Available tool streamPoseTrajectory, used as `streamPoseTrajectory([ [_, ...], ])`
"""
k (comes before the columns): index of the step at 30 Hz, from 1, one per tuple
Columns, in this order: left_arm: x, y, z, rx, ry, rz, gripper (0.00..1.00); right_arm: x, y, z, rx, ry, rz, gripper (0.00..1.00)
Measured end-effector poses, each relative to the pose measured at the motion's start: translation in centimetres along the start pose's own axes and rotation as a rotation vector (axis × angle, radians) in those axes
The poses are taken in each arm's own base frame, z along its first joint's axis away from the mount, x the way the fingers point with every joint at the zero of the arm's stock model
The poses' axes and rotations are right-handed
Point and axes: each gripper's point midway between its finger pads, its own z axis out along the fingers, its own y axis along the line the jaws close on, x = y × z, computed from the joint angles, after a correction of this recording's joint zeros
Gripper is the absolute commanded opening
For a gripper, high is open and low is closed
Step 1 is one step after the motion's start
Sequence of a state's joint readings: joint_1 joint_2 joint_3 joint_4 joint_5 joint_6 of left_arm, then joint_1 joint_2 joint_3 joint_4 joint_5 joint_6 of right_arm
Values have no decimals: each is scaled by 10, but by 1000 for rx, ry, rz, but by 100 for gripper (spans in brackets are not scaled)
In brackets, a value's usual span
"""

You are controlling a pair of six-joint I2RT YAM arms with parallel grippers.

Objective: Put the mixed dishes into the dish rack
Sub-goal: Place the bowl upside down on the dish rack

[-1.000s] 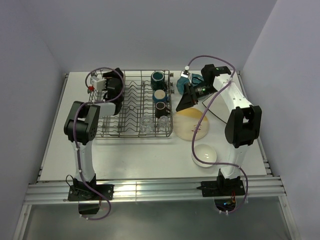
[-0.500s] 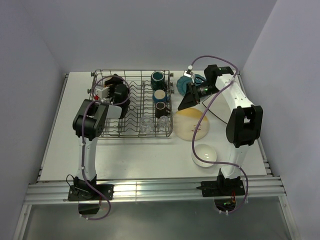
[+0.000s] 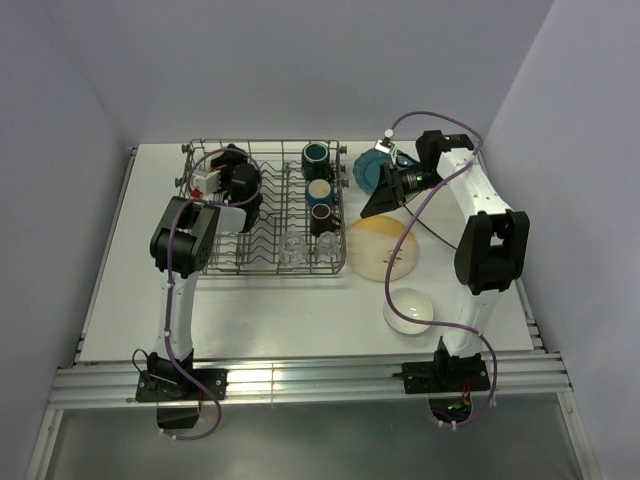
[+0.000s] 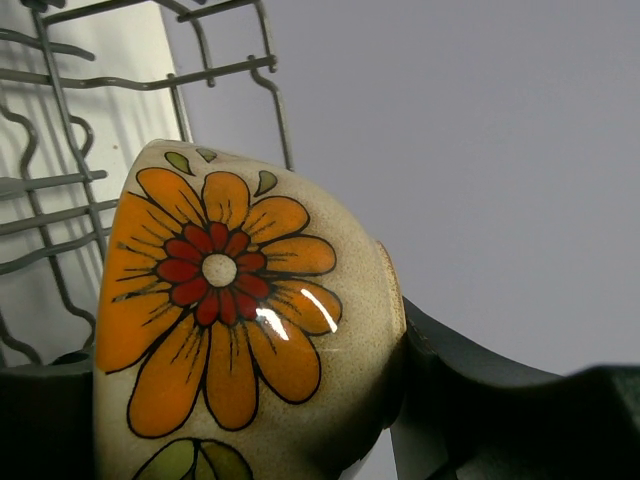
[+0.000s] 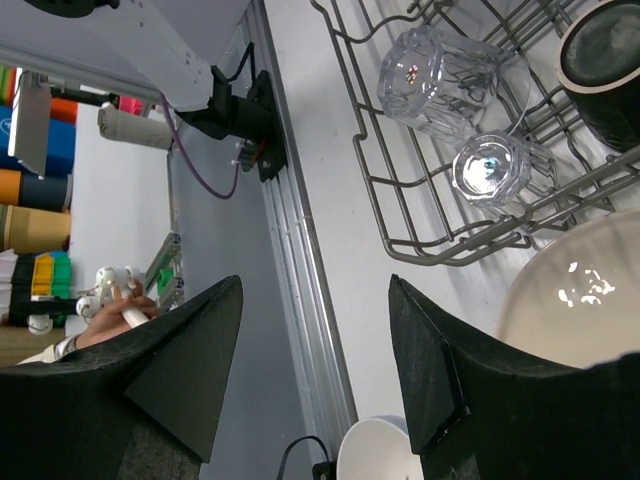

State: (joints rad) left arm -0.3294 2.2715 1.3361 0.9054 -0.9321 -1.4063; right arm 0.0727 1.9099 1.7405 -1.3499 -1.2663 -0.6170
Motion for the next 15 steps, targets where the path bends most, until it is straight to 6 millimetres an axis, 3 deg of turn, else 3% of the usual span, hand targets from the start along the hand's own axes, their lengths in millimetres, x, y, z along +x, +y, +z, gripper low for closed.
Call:
streamPoseTrajectory([
  [15, -2, 39, 15, -70, 5, 53, 56, -2, -3, -6, 6, -19, 6, 68],
])
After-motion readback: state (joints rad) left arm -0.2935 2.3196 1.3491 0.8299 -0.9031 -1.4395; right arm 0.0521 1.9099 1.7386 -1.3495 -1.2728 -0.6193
